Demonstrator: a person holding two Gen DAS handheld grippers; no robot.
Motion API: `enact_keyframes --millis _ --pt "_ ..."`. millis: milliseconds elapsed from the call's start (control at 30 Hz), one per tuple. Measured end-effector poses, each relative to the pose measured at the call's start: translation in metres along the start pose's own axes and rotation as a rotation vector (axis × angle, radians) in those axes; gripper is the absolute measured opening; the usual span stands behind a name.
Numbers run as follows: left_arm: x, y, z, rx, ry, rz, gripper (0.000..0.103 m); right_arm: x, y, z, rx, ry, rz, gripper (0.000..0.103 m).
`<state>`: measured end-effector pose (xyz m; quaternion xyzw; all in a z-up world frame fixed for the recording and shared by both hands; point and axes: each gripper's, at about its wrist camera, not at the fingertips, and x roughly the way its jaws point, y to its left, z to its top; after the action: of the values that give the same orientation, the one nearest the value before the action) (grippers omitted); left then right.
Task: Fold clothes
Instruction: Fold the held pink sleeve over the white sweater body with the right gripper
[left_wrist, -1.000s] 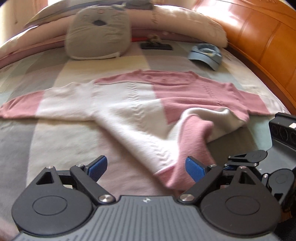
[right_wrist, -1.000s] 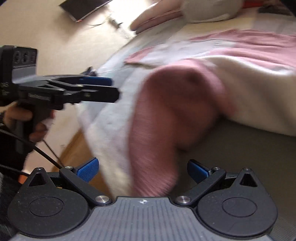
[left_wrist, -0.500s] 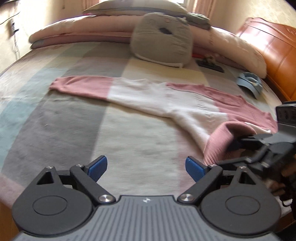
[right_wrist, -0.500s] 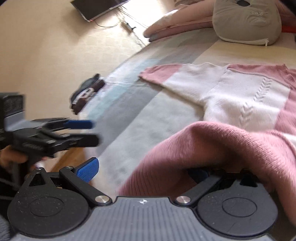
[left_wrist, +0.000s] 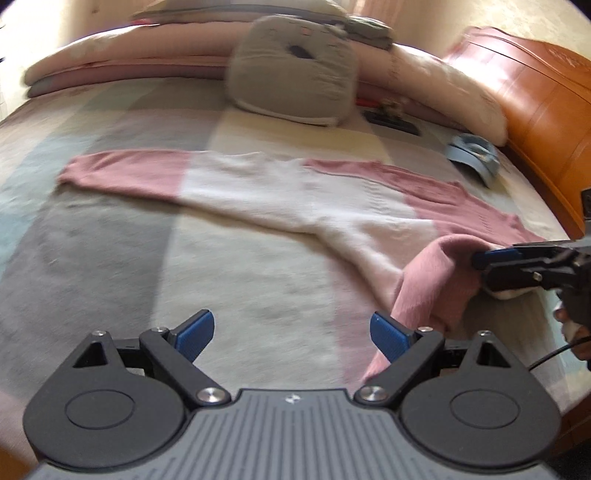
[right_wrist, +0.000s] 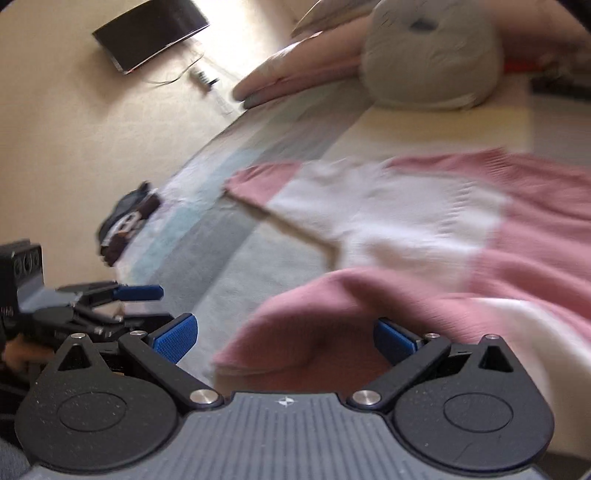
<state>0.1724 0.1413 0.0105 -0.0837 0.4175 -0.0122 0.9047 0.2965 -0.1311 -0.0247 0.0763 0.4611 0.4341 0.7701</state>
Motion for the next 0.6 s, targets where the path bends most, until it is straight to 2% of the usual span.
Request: enact_keyframes --millis 200,333,467,600 --pt "0.014 -0.053 0.016 0.111 0.011 -0.095 0.092 -0.058 -0.025 -0.026 0.032 -0.052 -0.117 0.103" --pt "0.011 -0.082 0.022 0.158 0.018 -0.152 0.092 -0.057 -0.044 -0.029 0.058 -0.07 -0.117 0.103" --pt "0.012 -0.111 0.018 0.202 0.047 -0.242 0.093 -0.056 -0.063 -0.032 0.084 -0.087 -0.116 0.103" --pt "0.038 -0.129 0.011 0.204 0.127 -0.317 0.094 -0.056 -0.082 -0.035 0.111 -0.105 -0.116 0.103"
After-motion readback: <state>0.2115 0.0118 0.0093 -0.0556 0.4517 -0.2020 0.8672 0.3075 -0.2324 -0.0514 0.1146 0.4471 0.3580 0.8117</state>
